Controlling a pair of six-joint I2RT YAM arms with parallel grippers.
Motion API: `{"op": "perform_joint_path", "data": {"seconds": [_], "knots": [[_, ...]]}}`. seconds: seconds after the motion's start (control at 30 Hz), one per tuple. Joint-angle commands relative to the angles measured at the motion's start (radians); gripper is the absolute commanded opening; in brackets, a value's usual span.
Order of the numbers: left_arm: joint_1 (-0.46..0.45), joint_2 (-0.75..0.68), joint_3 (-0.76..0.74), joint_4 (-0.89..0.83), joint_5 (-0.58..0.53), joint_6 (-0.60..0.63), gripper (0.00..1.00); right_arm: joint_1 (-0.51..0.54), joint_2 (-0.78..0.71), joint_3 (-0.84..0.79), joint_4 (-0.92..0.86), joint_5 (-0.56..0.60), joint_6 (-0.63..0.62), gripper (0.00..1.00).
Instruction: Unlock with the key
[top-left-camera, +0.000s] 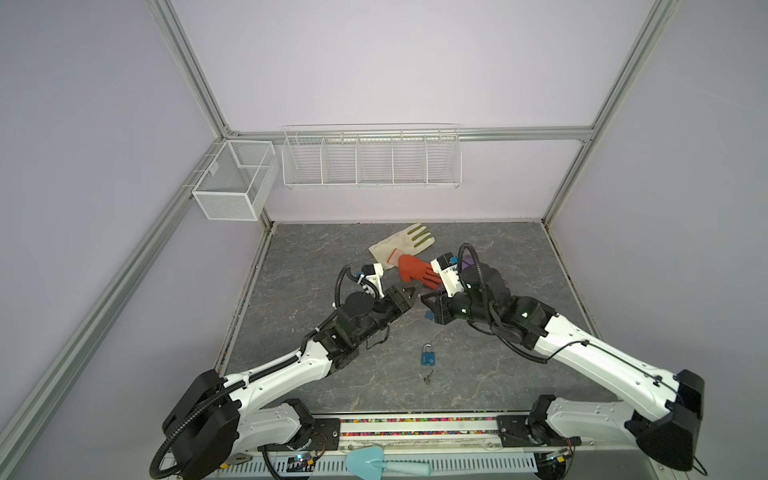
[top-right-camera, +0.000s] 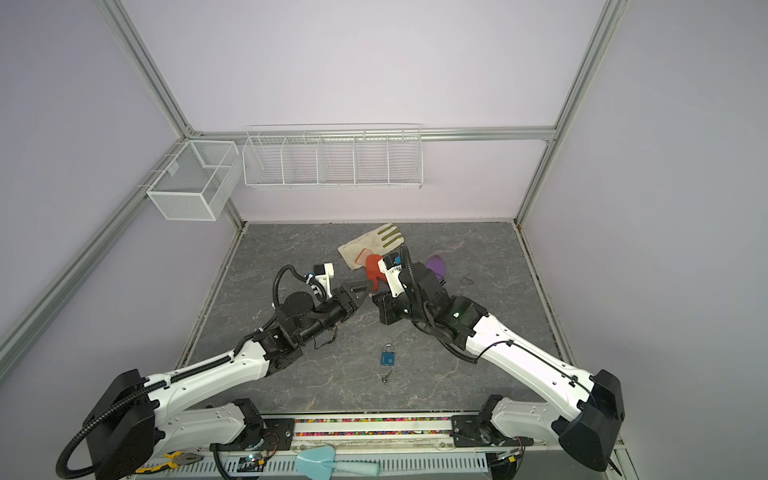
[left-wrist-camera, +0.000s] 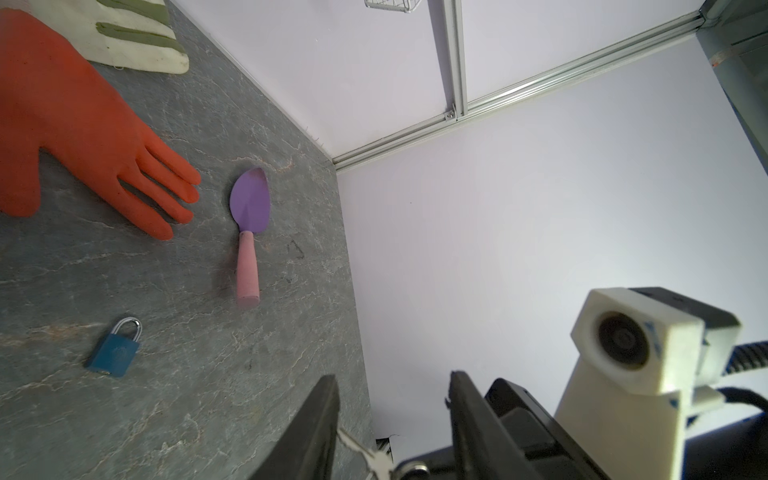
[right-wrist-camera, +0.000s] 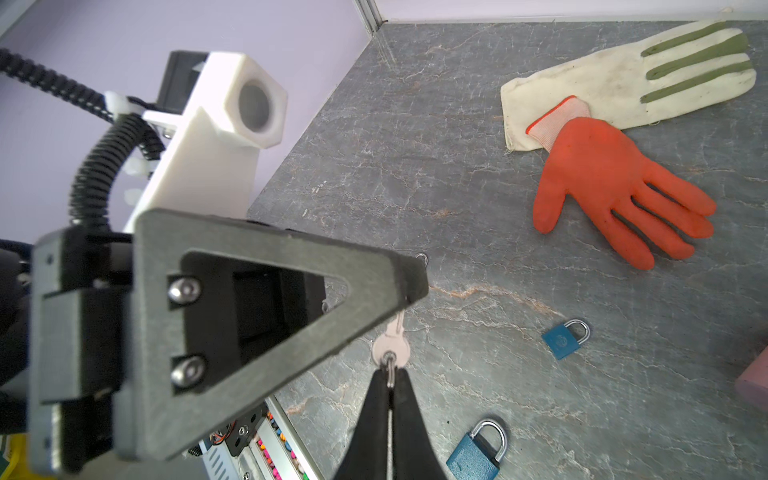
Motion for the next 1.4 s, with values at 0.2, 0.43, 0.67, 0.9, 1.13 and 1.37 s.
{"op": "perform_joint_path", "data": {"seconds": [0.2, 0.43, 0.67, 0.9, 1.13, 1.37], "knots": [[-0.005, 0.004, 0.011, 0.055, 0.007, -0.053, 0.43, 0.009, -0.037, 0.012, 0.043, -0.002, 0.002, 0.07], [-0.005, -0.002, 0.006, 0.071, 0.009, -0.099, 0.44, 0.011, -0.036, 0.018, 0.056, -0.002, -0.009, 0.06], [-0.005, -0.017, -0.007, 0.082, 0.004, -0.143, 0.44, 0.018, -0.027, 0.022, 0.085, -0.002, -0.013, 0.07], [-0.005, -0.049, -0.019, 0.081, -0.014, -0.158, 0.44, 0.021, -0.008, 0.009, 0.074, 0.005, -0.023, 0.06], [-0.005, -0.068, -0.033, 0.068, -0.035, -0.152, 0.42, 0.024, -0.015, 0.006, 0.049, 0.001, -0.042, 0.06], [-0.005, -0.063, -0.031, 0.067, -0.033, -0.148, 0.36, 0.036, -0.010, 0.020, 0.050, -0.005, -0.065, 0.07]]}}
